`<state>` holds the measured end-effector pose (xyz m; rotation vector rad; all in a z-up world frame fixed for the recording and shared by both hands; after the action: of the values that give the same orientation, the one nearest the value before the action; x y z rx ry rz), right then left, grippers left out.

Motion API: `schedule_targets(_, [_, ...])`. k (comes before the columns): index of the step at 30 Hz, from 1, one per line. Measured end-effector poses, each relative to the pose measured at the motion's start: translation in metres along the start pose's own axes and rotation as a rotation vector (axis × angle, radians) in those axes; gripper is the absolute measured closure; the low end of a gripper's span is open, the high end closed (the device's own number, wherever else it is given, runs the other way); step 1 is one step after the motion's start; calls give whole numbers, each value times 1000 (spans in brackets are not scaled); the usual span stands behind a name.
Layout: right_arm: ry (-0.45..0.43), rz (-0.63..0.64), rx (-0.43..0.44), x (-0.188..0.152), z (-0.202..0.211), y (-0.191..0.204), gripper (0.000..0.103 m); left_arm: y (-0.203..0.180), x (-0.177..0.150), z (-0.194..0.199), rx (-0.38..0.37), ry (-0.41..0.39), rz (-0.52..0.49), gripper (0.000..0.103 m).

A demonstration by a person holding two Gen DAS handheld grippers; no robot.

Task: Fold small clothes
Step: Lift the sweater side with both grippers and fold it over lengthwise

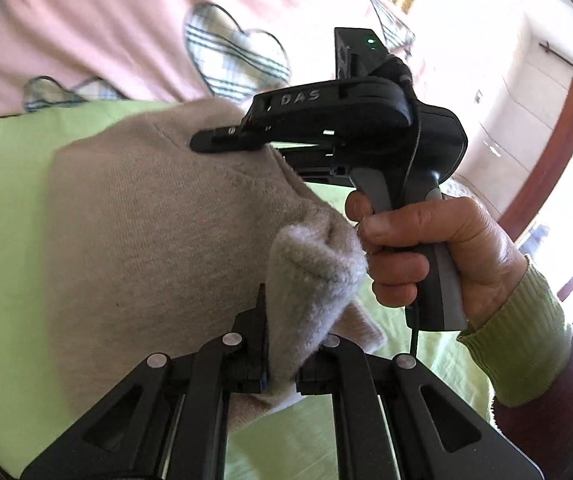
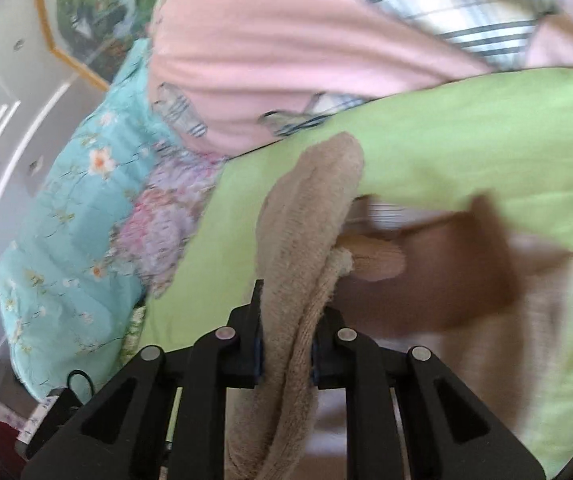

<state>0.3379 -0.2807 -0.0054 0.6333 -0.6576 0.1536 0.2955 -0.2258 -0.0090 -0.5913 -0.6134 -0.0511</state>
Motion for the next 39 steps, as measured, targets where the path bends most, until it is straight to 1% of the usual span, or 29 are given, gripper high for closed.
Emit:
schedule_targets(4, [40,-39,-98,-28,12,-44,85,-10,-15,-31,-10,68,2,96])
schedule_targets(6, [42,-46,-120,-37,16,-56,85,-14,-20,-40,-15,83,-11,96])
schedule_targets(8, [22,-49,-130,-42,22,-63,85,-19,-23,-46,-14,87,-25,96])
schedule_targets(10, [-4,-52,-130,-45,27,-69,85,-21,-24,-57,1,104,-21,96])
schedule_targets(13, [8,-52,-151,-52,19,-79,85,-14,-25,-71,28,119,-10,96])
schedule_targets(14, [2,-51,-150,-52,18,-79,85,-13,-31,-73,28,119,-9,96])
schedule_targets(16, [-11,-50,-146,-53,16,-81,85,-11,-30,-76,27,118,-7,95])
schedule_targets(20, [-24,-44,-165,-56,15,-84,83,-18,-37,-74,34,132,-16,94])
schedule_targets(21, [-26,-45,-170,-57,15,-84,83,-17,-37,-73,32,136,-7,91])
schedule_targets(23, [-31,-48,-185,-58,19,-83,77,-16,-35,-71,22,146,8,88])
schedule_targets(27, [-40,-37,-249,-62,34,-76,74,-14,-41,-55,-10,159,33,85])
schedule_targets(29, [-46,-36,-281,-65,43,-72,67,-12,-48,-42,-31,166,38,81])
schedule_targets(30, [-49,-38,-292,-68,48,-70,65,-12,-51,-35,-41,170,37,77])
schedule_targets(31, [-49,-41,-301,-71,53,-68,58,-9,-56,-27,-38,175,36,67])
schedule_targets(32, [-48,-41,-305,-74,56,-66,52,-4,-59,-18,-41,179,38,63])
schedule_targets(33, [-47,-40,-308,-78,60,-63,49,-1,-60,-11,-43,176,43,58])
schedule_targets(34, [-46,-42,-310,-82,64,-61,45,4,-60,-4,-42,172,52,58])
schedule_targets(35, [-45,-48,-311,-87,68,-60,43,10,-59,5,-41,167,62,57])
schedule_targets(37, [-39,-63,-301,-97,74,-58,41,23,-51,14,-32,157,86,51])
schedule_targets(38, [-36,-70,-294,-101,76,-57,36,29,-48,19,-37,153,99,51])
schedule_targets(39, [-33,-78,-284,-105,77,-57,34,34,-44,25,-41,151,111,49])
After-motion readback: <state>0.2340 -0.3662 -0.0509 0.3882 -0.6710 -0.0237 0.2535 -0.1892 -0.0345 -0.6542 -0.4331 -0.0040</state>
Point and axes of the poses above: each gripper's, at about its wrist camera, not at the fingertips, and z roughly against the way its jaws point, y to its left, x to its top, the point moved 7 cm from there along -z, roughly the way its jaws point, and after that the axes turned 15 degrees about z, right-handed, at the moved point
